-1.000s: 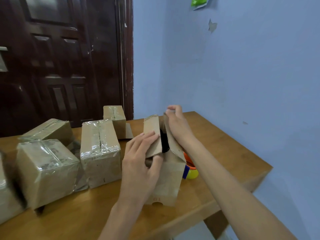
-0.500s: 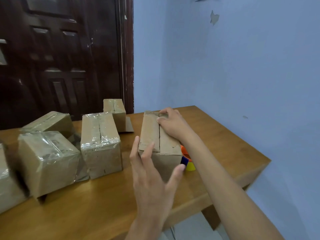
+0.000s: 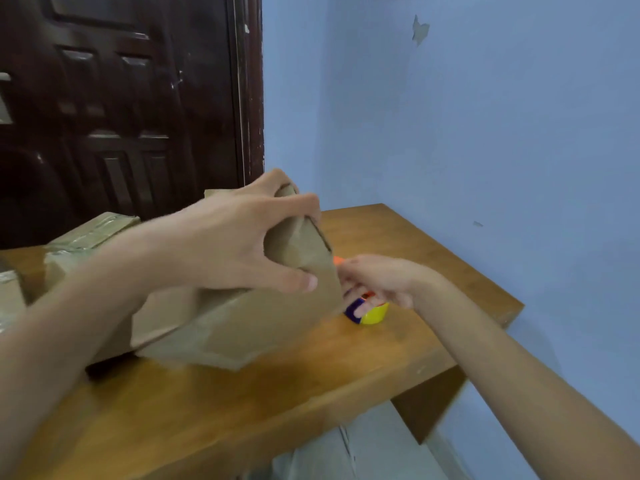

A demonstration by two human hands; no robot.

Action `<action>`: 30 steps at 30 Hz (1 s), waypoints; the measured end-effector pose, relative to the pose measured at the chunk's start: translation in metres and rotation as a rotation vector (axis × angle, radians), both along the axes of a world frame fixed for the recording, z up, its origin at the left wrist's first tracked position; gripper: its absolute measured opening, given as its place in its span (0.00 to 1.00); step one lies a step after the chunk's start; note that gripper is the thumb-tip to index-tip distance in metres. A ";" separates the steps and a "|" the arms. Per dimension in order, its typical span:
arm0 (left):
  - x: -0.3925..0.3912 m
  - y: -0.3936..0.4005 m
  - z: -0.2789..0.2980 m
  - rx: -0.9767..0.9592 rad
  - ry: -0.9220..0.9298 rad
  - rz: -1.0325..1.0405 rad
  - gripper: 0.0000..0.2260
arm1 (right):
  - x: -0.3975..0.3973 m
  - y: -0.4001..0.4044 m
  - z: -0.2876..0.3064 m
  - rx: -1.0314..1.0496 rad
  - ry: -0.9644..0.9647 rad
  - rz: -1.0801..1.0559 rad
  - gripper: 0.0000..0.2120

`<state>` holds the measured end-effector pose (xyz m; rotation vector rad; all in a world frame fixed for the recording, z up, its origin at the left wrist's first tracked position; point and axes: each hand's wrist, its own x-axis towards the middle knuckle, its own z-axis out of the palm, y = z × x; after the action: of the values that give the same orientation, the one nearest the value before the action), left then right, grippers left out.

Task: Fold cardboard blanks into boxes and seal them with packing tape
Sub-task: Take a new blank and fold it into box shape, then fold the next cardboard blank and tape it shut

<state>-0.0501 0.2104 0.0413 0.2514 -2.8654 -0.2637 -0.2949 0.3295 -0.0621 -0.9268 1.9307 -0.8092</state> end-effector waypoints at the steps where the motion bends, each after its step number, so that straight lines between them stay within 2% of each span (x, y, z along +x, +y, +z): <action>1: -0.006 -0.009 0.003 0.006 -0.117 -0.044 0.24 | -0.001 0.004 -0.008 0.019 0.086 -0.002 0.21; 2: -0.014 -0.016 0.001 0.027 -0.222 -0.086 0.22 | -0.004 0.006 -0.015 0.011 0.206 -0.051 0.19; 4: -0.031 -0.020 -0.014 0.083 -0.385 -0.157 0.18 | -0.019 0.004 -0.031 0.007 0.596 -0.195 0.17; 5: -0.040 -0.020 -0.023 0.094 -0.422 -0.188 0.17 | -0.024 0.003 -0.037 0.040 0.778 -0.254 0.18; 7: -0.053 -0.018 -0.039 0.075 -0.419 -0.232 0.17 | -0.027 -0.002 -0.051 0.099 0.984 -0.265 0.24; 9: -0.060 -0.018 -0.045 0.053 -0.390 -0.245 0.16 | -0.028 -0.009 -0.065 0.144 1.054 -0.180 0.29; 14: -0.058 -0.019 -0.049 0.057 -0.265 -0.312 0.15 | -0.045 -0.028 -0.074 0.168 0.983 -0.097 0.24; 16: -0.053 -0.019 -0.050 -0.019 -0.195 -0.314 0.15 | -0.058 -0.023 -0.067 0.089 0.880 -0.121 0.23; 17: -0.050 -0.019 -0.050 -0.050 -0.174 -0.310 0.16 | -0.064 -0.016 -0.061 -0.007 0.743 -0.138 0.23; 20: -0.044 -0.020 -0.050 -0.044 -0.143 -0.299 0.16 | -0.070 0.019 -0.037 -0.350 0.174 -0.089 0.21; 22: -0.045 -0.018 -0.050 -0.013 -0.155 -0.311 0.18 | -0.065 0.040 -0.024 -0.476 -0.086 0.007 0.20; 25: -0.044 -0.015 -0.050 0.083 -0.177 -0.342 0.19 | -0.054 0.047 -0.023 -0.560 -0.311 0.068 0.20; 28: -0.039 -0.015 -0.051 0.143 -0.140 -0.362 0.19 | -0.032 0.039 -0.033 -0.651 -0.544 -0.036 0.23; 30: -0.038 -0.014 -0.052 0.177 -0.121 -0.344 0.17 | -0.019 0.033 -0.043 -0.693 -0.629 -0.089 0.23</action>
<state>-0.0877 0.1960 -0.0110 -0.2058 -2.9946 -0.5866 -0.3141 0.3628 -0.1049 -0.8256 1.1493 -1.6530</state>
